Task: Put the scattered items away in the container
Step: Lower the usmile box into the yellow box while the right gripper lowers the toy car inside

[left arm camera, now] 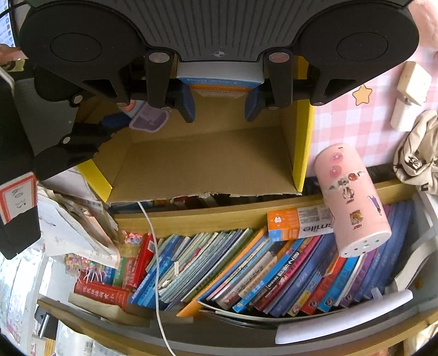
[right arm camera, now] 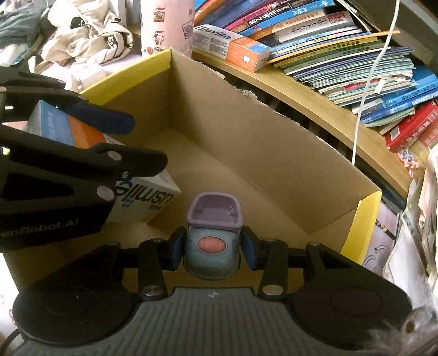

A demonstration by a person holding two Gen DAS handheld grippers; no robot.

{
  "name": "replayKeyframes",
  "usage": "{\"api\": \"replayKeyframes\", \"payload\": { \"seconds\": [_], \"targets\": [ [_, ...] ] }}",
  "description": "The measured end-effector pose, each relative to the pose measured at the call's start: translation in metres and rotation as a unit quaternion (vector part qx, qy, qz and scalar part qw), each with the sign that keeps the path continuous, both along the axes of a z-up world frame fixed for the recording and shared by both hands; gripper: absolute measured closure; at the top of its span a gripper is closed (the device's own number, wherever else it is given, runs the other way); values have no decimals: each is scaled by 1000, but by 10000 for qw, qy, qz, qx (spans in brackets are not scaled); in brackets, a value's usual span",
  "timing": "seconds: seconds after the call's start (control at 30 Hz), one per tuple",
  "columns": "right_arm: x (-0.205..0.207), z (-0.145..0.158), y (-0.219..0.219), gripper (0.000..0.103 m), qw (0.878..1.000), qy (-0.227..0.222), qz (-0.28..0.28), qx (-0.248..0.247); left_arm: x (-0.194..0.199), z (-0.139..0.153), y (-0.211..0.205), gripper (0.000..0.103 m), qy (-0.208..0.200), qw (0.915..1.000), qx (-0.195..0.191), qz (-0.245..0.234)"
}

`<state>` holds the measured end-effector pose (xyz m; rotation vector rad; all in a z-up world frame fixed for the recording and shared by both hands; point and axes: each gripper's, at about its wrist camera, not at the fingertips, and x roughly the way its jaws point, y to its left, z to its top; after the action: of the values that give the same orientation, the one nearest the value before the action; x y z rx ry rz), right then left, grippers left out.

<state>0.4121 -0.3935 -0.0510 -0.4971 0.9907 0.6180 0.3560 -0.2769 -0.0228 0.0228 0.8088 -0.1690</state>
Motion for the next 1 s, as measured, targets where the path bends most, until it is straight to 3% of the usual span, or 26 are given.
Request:
{"api": "replayKeyframes", "payload": {
  "seconds": [0.13, 0.23, 0.3, 0.6, 1.0],
  "targets": [
    [-1, 0, 2, 62, 10000, 0, 55, -48, 0, 0, -2, 64, 21, 10000, 30, -18],
    [-3, 2, 2, 54, 9999, -62, 74, -40, 0, 0, -1, 59, -2, 10000, -3, 26],
    [-3, 3, 1, 53, 10000, -80, 53, -27, -2, 3, 1, 45, -121, 9999, -5, 123],
    [-13, 14, -5, 46, 9996, -160, -73, 212, -16, 21, 4, 37, -520, 9985, 21, 172],
    [-44, 50, -21, 43, 9955, -678, -291, 593, -52, 47, -1, 30, -995, 9949, 154, 113]
  ]
}}
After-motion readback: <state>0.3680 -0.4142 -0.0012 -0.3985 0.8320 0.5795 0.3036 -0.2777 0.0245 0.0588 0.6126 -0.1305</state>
